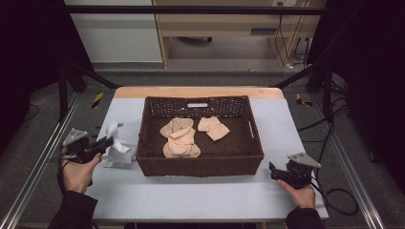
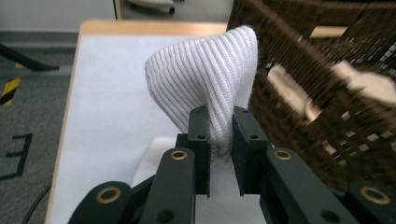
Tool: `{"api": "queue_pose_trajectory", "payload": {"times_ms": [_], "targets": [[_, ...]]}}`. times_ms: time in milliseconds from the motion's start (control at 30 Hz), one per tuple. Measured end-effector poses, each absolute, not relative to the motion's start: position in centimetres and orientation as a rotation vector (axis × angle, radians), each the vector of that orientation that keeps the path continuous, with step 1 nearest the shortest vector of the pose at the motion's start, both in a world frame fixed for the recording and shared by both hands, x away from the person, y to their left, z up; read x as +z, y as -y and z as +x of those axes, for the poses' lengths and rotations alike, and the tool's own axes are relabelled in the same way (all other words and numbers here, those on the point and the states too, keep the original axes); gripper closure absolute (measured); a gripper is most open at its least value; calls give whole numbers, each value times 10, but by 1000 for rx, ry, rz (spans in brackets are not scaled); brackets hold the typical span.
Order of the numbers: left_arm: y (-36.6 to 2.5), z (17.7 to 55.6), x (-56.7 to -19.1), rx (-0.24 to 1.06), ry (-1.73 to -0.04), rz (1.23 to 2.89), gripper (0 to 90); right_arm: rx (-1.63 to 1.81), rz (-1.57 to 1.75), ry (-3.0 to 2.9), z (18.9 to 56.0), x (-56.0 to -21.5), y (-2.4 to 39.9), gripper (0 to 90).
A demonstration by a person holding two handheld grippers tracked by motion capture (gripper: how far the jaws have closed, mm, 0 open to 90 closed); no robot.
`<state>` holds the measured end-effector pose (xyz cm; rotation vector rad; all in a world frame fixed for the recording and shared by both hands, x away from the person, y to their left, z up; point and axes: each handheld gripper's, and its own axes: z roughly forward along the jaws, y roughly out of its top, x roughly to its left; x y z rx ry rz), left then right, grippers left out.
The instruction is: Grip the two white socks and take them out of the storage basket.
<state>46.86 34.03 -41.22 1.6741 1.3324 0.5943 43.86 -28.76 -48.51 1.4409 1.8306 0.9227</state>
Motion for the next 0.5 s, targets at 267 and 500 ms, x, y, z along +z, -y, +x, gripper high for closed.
{"api": "queue_pose_trajectory", "payload": {"times_ms": [267, 500], "targets": [[-329, 481, -440, 596, -1333, 1757, 773, 924, 1441, -1830, 438, -485, 288, 78], [-325, 484, -446, 644, -1299, 1737, 594, 925, 1438, -1829, 438, -485, 288, 78]]}}
